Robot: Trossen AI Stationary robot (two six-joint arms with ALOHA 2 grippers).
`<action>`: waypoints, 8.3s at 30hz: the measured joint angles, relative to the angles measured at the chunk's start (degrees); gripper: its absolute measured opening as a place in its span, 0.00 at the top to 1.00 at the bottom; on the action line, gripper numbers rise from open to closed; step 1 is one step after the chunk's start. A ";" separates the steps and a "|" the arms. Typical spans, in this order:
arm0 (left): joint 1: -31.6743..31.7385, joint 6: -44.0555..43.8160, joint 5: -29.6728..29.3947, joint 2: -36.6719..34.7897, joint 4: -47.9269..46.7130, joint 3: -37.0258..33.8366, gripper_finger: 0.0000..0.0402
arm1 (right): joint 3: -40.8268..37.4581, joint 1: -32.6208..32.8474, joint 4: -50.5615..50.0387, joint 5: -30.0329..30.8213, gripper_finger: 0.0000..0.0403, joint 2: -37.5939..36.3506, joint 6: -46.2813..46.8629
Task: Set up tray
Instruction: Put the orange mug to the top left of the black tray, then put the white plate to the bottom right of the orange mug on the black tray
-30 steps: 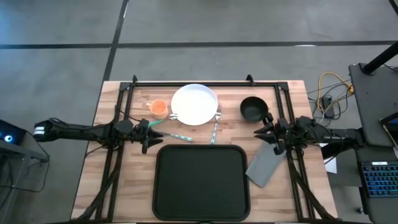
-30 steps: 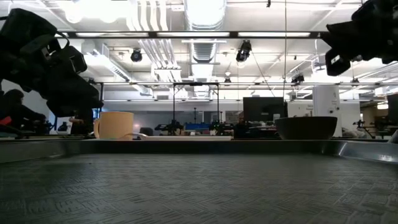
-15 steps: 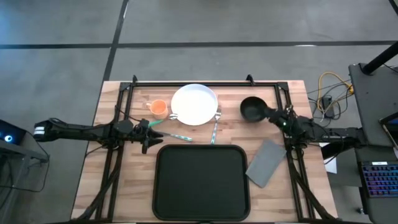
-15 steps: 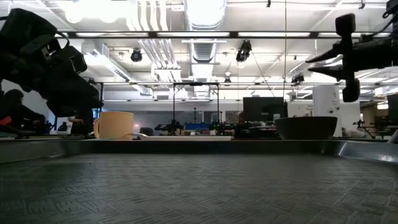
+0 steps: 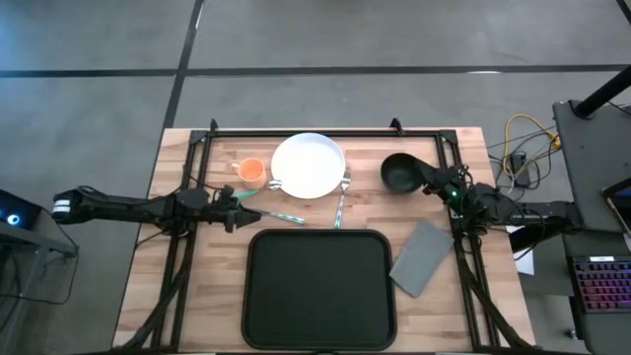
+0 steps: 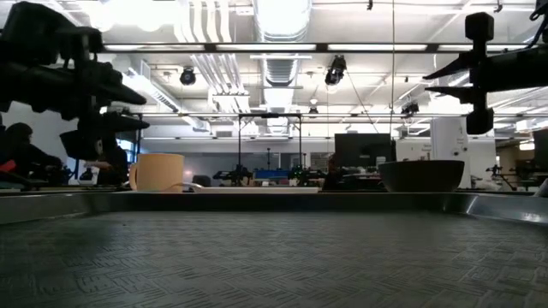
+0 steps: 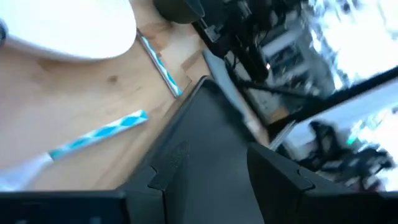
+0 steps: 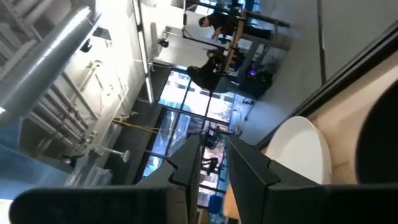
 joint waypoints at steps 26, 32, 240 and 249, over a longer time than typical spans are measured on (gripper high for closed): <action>0.52 8.90 -33.95 0.15 39.05 0.71 0.65 | 0.02 -0.15 2.29 12.15 0.83 -0.09 -4.15; 0.57 15.20 -32.71 4.10 25.13 12.13 0.65 | 0.02 -0.13 2.19 6.36 0.83 0.91 -7.69; -7.43 10.87 -11.64 29.97 -54.97 50.40 0.57 | 90.49 -32.30 -61.63 -45.63 0.59 116.27 -40.50; -7.41 10.85 -13.26 29.99 -53.34 49.70 0.57 | 90.47 -32.65 -61.28 -45.63 0.72 115.82 -40.40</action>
